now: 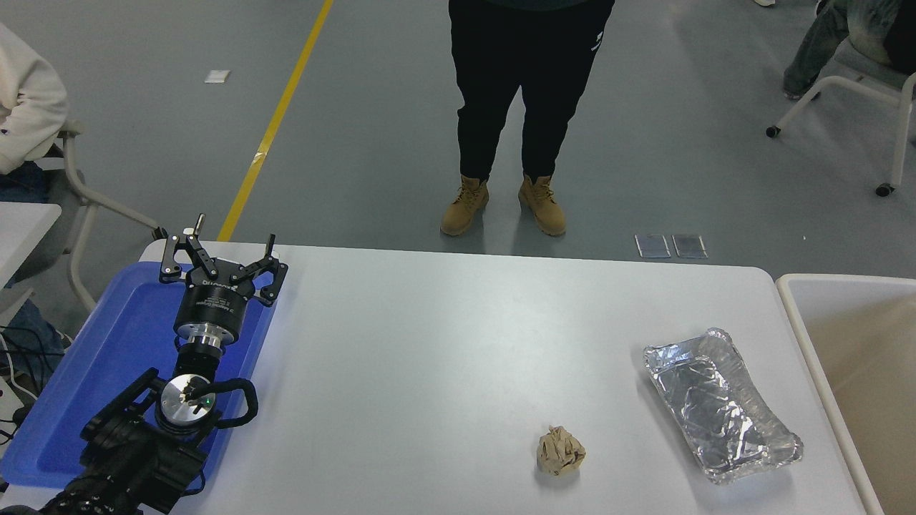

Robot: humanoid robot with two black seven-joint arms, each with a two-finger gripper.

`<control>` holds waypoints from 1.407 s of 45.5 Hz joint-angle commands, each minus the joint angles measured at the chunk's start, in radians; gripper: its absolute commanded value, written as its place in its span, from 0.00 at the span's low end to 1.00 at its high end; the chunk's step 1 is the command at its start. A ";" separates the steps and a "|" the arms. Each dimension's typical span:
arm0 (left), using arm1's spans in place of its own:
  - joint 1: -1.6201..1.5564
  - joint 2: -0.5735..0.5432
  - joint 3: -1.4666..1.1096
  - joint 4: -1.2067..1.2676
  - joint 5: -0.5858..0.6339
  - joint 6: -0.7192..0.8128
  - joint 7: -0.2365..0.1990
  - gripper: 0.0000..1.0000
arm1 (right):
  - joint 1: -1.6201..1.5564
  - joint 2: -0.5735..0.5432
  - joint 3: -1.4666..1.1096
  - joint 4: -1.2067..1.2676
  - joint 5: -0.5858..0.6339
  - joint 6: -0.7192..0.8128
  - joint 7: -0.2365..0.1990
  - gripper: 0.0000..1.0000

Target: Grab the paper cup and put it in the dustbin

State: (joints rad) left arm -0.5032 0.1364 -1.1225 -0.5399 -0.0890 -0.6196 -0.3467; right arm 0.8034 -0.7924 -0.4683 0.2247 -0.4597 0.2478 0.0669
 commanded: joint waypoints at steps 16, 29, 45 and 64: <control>0.000 0.000 0.001 0.000 0.000 0.000 0.000 1.00 | -0.191 0.185 0.016 -0.050 0.098 -0.148 0.001 0.00; 0.000 -0.001 0.001 0.000 0.000 0.000 0.000 1.00 | -0.216 0.223 0.017 -0.077 0.118 -0.153 0.001 0.00; 0.000 -0.001 0.000 0.000 -0.001 0.000 0.000 1.00 | -0.204 0.231 0.036 -0.076 0.142 -0.142 0.001 1.00; 0.000 -0.001 0.000 0.000 0.000 0.000 -0.002 1.00 | 0.054 0.274 0.026 -0.050 0.136 0.002 0.007 1.00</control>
State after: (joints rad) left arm -0.5031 0.1356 -1.1228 -0.5400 -0.0901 -0.6198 -0.3474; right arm 0.7070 -0.5373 -0.4338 0.1669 -0.3195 0.1566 0.0732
